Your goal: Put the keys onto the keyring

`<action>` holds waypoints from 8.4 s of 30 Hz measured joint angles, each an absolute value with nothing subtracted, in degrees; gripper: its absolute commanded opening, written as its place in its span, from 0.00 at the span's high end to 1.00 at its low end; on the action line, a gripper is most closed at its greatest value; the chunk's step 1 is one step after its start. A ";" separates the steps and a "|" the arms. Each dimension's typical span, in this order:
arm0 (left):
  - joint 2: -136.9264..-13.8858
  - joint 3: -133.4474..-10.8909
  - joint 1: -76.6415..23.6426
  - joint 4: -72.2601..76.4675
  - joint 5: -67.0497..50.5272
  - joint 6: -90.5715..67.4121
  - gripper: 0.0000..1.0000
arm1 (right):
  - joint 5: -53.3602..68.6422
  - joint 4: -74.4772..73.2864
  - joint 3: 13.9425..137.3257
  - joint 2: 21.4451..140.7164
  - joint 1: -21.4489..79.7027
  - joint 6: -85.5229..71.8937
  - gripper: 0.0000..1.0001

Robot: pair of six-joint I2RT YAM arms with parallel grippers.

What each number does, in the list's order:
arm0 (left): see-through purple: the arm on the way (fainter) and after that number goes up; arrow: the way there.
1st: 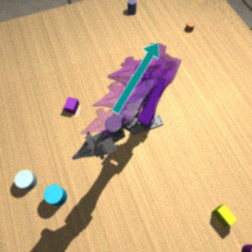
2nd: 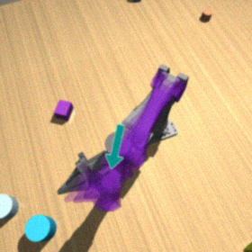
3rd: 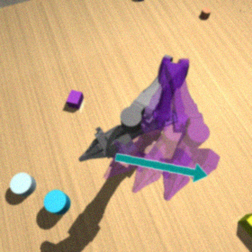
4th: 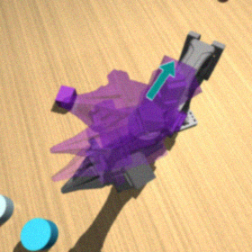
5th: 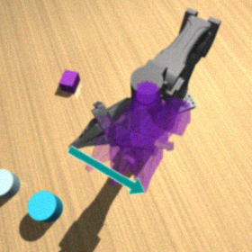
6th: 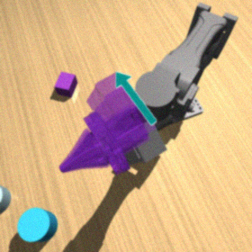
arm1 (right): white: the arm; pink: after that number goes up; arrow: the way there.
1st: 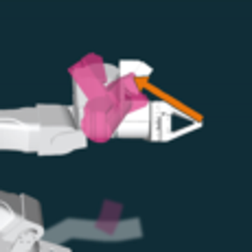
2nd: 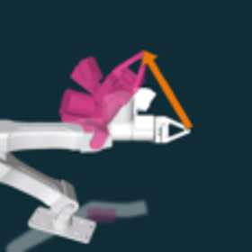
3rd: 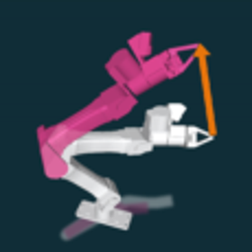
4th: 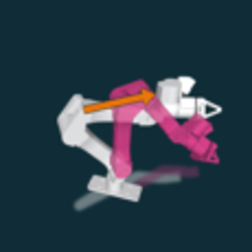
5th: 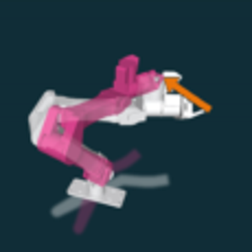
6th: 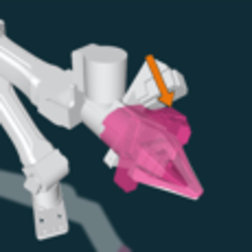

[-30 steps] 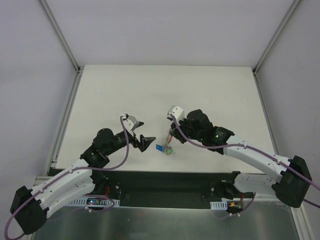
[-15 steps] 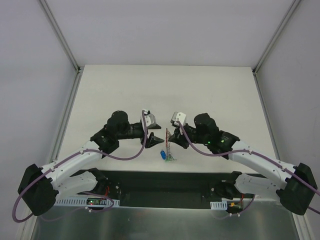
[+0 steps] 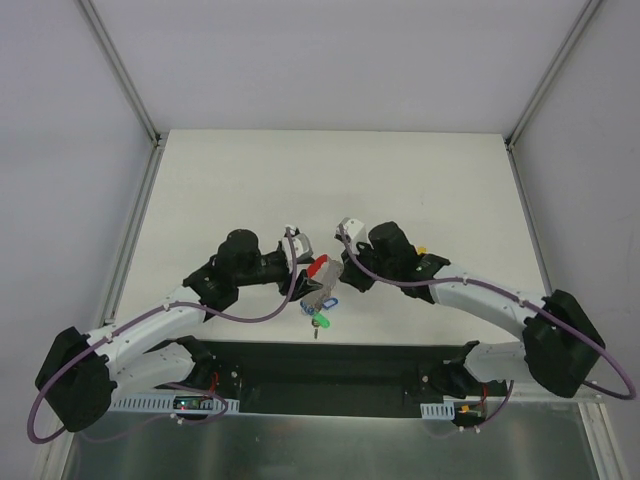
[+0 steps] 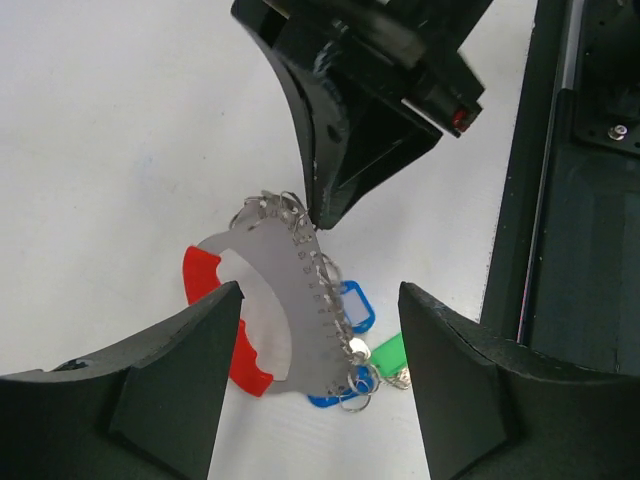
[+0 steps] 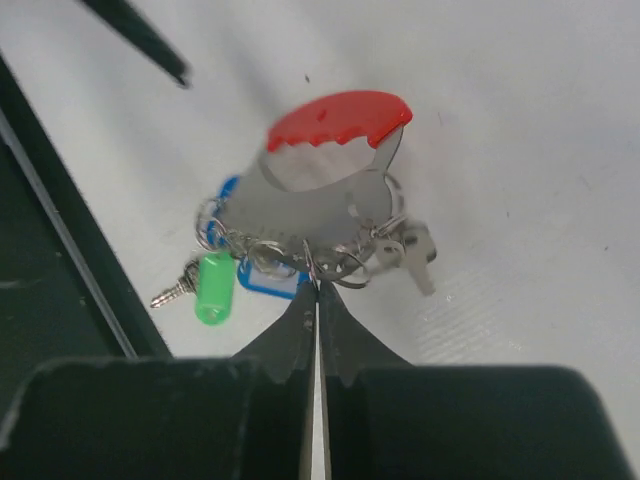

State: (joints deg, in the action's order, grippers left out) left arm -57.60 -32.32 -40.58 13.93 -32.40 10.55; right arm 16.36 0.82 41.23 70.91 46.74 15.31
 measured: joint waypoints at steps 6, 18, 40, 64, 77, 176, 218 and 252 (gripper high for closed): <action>-55.75 -29.06 -40.58 15.84 -29.17 9.80 0.34 | 13.87 -4.14 42.24 81.58 44.97 13.21 0.99; -61.63 -28.99 -40.86 18.24 -27.99 6.55 0.34 | 11.75 -8.21 45.98 84.12 44.34 10.70 0.55; -89.52 -51.20 -44.47 5.13 -32.56 15.75 0.41 | -13.98 -4.43 36.64 67.02 38.26 -1.23 0.52; -99.35 -55.94 -47.66 -3.36 -12.21 3.20 0.40 | -7.38 -3.44 38.63 70.06 36.97 -2.81 0.53; -92.03 -47.07 -47.53 -0.51 0.51 -21.71 0.41 | 7.53 -2.15 39.70 75.68 37.04 -0.34 0.53; -47.07 -19.64 -41.12 27.24 -11.92 -6.98 0.28 | 22.33 -0.34 47.37 72.71 45.63 23.42 0.99; -55.55 -26.65 -35.14 43.24 -47.33 0.47 0.73 | 35.48 21.15 38.96 58.39 43.05 14.17 0.99; -63.37 -29.02 -34.92 25.54 -34.81 -0.16 1.00 | 25.58 12.95 38.68 61.30 40.62 6.46 0.42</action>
